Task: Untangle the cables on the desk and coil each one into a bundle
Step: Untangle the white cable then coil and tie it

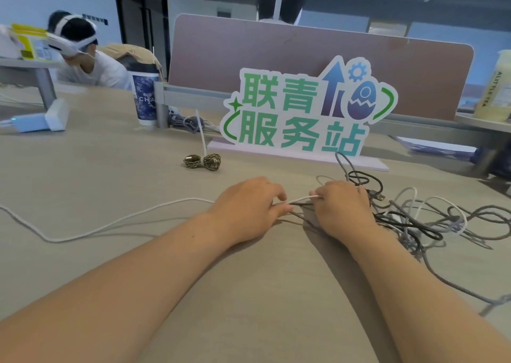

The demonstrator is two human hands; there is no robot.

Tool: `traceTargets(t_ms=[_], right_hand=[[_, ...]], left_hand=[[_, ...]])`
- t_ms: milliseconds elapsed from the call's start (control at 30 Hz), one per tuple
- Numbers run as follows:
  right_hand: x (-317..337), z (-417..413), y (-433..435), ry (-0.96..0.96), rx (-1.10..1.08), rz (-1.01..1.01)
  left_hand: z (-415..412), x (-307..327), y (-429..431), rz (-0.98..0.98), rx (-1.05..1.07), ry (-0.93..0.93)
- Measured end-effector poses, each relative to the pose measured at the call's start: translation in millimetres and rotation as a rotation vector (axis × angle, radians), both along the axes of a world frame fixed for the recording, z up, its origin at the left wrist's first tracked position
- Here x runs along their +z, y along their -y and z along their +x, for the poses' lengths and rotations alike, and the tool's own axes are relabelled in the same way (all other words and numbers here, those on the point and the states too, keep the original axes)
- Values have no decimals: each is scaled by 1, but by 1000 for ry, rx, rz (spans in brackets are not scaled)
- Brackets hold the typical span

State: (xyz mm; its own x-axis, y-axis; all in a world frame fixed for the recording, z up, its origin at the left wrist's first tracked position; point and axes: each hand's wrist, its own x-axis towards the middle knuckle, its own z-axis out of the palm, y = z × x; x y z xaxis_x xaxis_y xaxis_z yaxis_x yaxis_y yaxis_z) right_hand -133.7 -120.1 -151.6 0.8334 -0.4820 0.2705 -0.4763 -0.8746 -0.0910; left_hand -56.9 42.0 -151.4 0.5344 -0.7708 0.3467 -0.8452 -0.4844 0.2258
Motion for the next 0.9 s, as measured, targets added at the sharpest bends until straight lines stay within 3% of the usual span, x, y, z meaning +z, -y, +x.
traceTargets(t_ms=[133,233,467,533,600,667,800,900], right_hand=[[-1,1,1,-12,-14,7],[-1,1,3,20,-32,-4],[6,-10,26,89,-222,41],[5,-9,27,84,-249,65],[3,-7,23,24,-226,23],[2,-4,17,1,-158,26],[3,0,0,9,-57,64],[2,3,-13,-4,25,35]], left_hand=[[9,5,-6,-56,-58,-13],[13,10,-9,-234,-1,-82],[58,32,-57,-724,595,-51],[68,24,-69,-623,752,-133],[65,17,-62,-322,812,-134],[49,15,-45,-186,747,-61],[2,16,-16,-273,186,-106],[-13,8,1,-134,-28,-59]])
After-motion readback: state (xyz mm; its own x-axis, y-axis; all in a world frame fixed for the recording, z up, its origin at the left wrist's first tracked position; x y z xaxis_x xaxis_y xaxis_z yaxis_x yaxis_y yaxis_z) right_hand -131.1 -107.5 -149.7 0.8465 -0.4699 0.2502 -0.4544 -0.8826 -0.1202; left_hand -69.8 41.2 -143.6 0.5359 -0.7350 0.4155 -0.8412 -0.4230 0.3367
